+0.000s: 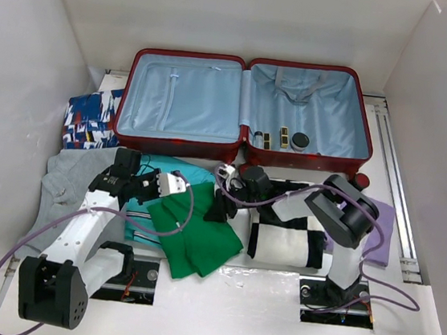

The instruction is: Pack the luggage

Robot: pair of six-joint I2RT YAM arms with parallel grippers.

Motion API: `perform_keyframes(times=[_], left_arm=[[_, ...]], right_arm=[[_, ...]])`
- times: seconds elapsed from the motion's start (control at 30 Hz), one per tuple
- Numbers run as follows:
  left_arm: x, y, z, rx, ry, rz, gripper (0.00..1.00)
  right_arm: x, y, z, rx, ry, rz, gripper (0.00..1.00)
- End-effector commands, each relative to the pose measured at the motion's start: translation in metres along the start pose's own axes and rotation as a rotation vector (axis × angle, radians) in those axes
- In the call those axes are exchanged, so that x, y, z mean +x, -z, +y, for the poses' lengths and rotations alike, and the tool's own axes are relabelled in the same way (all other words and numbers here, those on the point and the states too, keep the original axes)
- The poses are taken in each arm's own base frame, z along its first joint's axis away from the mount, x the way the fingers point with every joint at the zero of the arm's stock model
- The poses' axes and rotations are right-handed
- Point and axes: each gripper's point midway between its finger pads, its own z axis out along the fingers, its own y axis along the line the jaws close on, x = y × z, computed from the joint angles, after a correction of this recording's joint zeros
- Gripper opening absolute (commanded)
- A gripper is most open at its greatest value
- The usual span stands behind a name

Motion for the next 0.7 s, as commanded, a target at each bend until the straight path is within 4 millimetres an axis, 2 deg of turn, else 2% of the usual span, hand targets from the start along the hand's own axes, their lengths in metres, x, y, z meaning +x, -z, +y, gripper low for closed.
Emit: perform_keyframes(times=[0.0,0.03,0.07,0.1,0.13,0.17,0.2,0.27,0.3,0.37,0.4,0.5,0.53,0.67], left_arm=[[0.005,0.002,-0.002,-0.004,-0.008,0.022,0.00],[0.006,0.003,-0.001,-0.015,-0.011,0.027,0.00],[0.006,0.003,-0.001,-0.015,-0.011,0.027,0.00],[0.007,0.004,0.000,-0.020,-0.011,0.037,0.00],[0.007,0.004,-0.001,-0.020,-0.001,0.037,0.00],[0.006,0.004,0.001,-0.029,0.012,0.033,0.00],[0.008,0.004,0.002,-0.034,0.021,0.043,0.06],[0.005,0.006,0.005,-0.045,0.042,0.038,0.23],[0.002,0.008,0.008,-0.055,0.049,0.033,0.42],[-0.001,0.012,0.011,-0.063,0.078,0.028,0.54],[-0.007,0.014,0.014,-0.072,0.100,0.013,0.60],[-0.011,0.018,0.018,-0.083,0.130,0.005,0.67],[-0.015,0.021,0.022,-0.094,0.134,-0.001,0.67],[-0.024,0.024,0.024,-0.090,0.153,-0.034,0.67]], right_arm=[[0.034,-0.005,-0.003,-0.011,-0.088,0.082,0.47],[0.039,-0.002,-0.001,-0.011,-0.098,0.080,0.37],[0.037,0.002,0.003,-0.015,-0.101,0.070,0.21],[0.037,0.007,0.001,-0.008,-0.106,0.064,0.13],[0.037,0.011,0.000,-0.001,-0.110,0.058,0.10],[0.037,0.016,0.005,-0.004,-0.104,0.052,0.00],[0.032,0.018,0.010,-0.019,-0.093,0.044,0.00],[0.039,0.025,0.013,-0.006,-0.106,0.076,0.00],[0.027,0.028,0.021,-0.012,-0.078,0.062,0.00],[0.022,0.035,0.023,0.026,-0.077,0.089,0.00],[0.008,0.041,0.030,0.032,-0.026,0.068,0.00],[-0.010,0.053,0.038,0.074,0.006,0.068,0.00],[-0.023,0.059,0.045,0.076,0.040,0.043,0.00],[-0.064,0.086,0.050,0.118,0.064,-0.025,0.00]])
